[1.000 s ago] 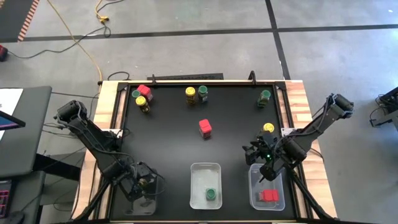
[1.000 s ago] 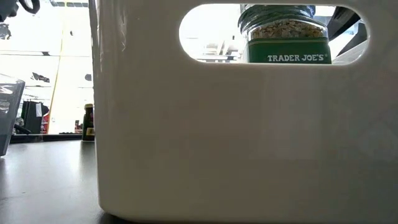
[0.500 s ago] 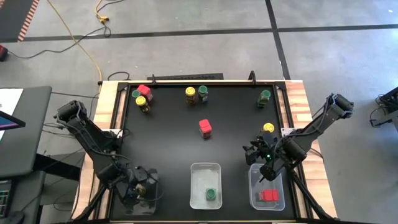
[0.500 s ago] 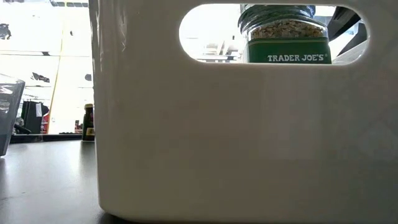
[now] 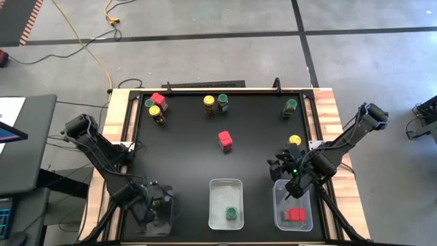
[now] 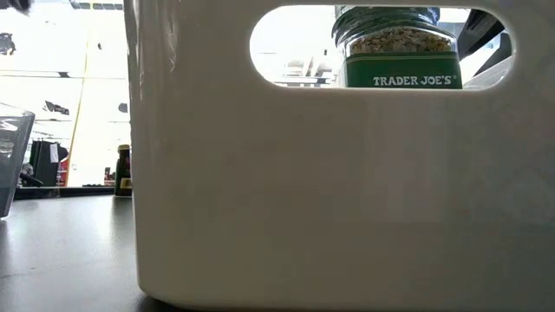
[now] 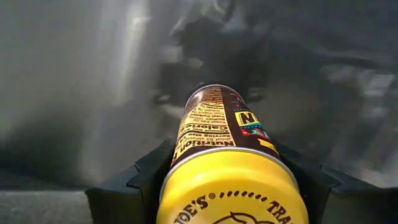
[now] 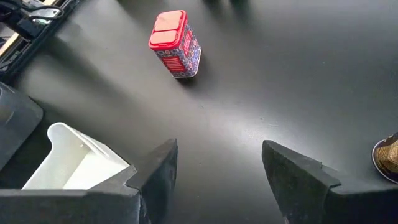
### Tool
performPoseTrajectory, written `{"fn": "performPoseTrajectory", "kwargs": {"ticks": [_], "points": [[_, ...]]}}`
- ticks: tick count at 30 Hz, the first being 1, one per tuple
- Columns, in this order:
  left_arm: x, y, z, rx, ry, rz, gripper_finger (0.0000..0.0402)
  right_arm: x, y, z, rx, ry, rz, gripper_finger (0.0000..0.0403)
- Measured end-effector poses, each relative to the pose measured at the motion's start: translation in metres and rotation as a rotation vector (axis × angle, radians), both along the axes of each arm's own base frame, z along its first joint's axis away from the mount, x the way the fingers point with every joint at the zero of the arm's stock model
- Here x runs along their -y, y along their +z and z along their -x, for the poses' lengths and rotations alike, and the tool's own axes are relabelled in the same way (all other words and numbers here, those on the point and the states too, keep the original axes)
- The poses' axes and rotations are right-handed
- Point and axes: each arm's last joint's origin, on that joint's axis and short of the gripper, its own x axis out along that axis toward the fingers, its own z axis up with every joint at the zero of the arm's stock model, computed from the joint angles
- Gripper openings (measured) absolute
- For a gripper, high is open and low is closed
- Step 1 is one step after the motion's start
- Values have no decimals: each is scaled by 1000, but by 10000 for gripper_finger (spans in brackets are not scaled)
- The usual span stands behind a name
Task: Sort spices by type
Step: Put the bottom left yellow seasoning bottle into the black bin
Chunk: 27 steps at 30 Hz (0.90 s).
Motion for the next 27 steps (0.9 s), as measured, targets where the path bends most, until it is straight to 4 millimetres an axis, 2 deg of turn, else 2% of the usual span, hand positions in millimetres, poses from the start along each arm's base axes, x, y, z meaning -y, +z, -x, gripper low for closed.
{"fn": "performPoseTrajectory", "kwargs": {"ticks": [5, 13, 27], "points": [[-6, -1, -4, -21, 19, -13, 224, 0, 0, 0, 0, 0, 0, 260], [2, 1, -11, 54, -48, 60, 224, 0, 0, 0, 0, 0, 0, 260], [-5, -3, -5, 0, -3, -9, 224, 0, 0, 0, -5, 0, 4, 260]]}}
